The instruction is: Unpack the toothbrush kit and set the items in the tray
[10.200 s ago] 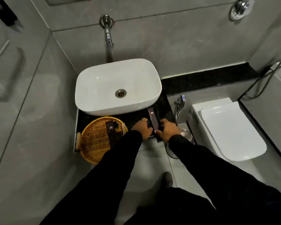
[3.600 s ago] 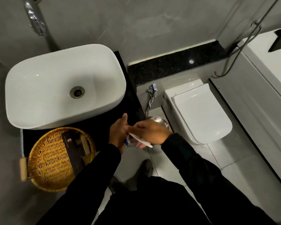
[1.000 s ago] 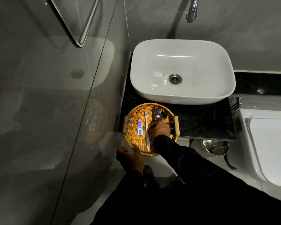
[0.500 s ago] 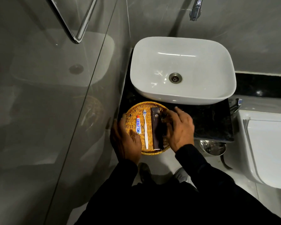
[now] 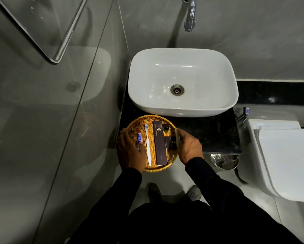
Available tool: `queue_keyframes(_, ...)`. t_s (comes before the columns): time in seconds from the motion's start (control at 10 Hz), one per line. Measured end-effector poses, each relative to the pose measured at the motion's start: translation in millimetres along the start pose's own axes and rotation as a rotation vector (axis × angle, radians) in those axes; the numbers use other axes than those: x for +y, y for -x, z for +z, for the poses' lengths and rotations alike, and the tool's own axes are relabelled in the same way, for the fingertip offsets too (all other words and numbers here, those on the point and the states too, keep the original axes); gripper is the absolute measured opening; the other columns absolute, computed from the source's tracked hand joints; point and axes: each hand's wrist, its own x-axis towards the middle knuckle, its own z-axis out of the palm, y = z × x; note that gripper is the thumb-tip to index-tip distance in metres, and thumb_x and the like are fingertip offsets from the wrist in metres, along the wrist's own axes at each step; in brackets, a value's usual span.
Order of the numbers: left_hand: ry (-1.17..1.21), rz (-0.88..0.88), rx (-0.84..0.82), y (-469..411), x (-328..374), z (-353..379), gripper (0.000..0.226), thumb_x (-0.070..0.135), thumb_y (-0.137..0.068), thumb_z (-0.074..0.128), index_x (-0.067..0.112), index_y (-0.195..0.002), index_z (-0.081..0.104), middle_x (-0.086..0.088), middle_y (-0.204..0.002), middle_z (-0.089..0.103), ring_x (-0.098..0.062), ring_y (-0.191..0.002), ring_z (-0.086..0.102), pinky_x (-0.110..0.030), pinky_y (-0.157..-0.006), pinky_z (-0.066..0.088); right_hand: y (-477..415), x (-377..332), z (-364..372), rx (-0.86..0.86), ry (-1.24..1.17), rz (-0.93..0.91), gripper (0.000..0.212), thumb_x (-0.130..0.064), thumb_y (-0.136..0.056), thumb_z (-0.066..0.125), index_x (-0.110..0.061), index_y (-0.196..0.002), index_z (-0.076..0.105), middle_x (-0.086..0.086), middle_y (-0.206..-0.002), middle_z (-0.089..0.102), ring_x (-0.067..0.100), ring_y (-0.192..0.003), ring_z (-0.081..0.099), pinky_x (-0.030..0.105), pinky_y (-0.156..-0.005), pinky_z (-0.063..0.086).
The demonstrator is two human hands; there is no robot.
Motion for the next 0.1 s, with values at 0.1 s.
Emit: queue_keyframes(0.1, -0.018, 0.093, 0.067, 2.7, -1.4, -1.0, 0.059, 0.032, -0.093, 0.059, 0.014, -0.147, 0.043, -0.009, -0.157, 0.036, -0.028, -0.145, 0.032, -0.042, -0.116, 0.03, -0.6, 3.6, 0.1, 0.009, -0.039, -0.055, 0.032, -0.01, -0.094, 0.059, -0.02, -0.124, 0.062, 0.007, -0.117, 0.069, 0.027, -0.108, 0.067, 0.032, -0.089, 0.053)
